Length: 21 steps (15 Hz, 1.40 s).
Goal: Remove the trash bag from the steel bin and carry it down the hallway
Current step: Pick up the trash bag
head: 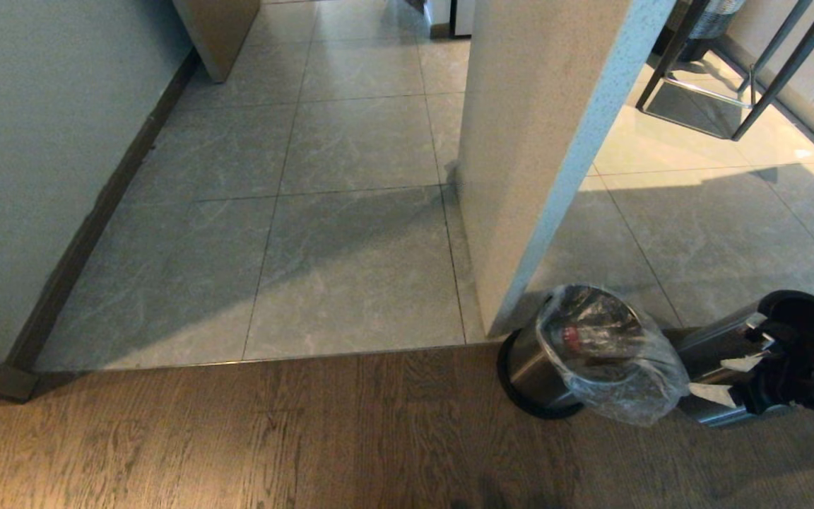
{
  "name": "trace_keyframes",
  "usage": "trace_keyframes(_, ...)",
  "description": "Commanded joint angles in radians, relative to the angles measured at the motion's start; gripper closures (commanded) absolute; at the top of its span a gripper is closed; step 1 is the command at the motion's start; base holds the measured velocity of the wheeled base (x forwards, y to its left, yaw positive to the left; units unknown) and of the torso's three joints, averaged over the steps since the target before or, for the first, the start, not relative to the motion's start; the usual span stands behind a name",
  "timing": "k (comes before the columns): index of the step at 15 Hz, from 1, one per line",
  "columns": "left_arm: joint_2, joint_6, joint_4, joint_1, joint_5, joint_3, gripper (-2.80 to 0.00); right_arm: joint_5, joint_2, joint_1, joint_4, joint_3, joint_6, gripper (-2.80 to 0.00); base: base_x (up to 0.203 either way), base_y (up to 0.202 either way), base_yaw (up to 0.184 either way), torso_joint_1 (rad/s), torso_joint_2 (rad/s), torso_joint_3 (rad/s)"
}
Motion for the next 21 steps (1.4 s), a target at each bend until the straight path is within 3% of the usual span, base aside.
trace_keyframes(1,0.0,0.0,0.0,0.0,0.0,0.0,0.0,0.012,0.023,-0.004,0.003,-0.009,-0.138,-2.8,0.0,0.0,0.0,0.0,0.0,0.0)
trace_keyframes(6,0.0,0.0,0.0,0.0,0.0,0.0,0.0,0.021,0.081,-0.001,0.026,-0.046,-0.347,-2.8,0.0,0.0,0.0,0.0,0.0,0.0)
trace_keyframes(13,-0.001,0.0,0.0,0.0,0.0,0.0,0.0,0.039,0.148,0.067,0.102,-0.117,-0.344,-2.8,0.0,0.0,0.0,0.0,0.0,0.0)
trace_keyframes(21,0.0,0.0,0.0,0.0,0.0,0.0,0.0,0.06,0.243,0.129,0.102,-0.259,-0.334,-2.8,0.0,0.0,0.0,0.0,0.0,0.0)
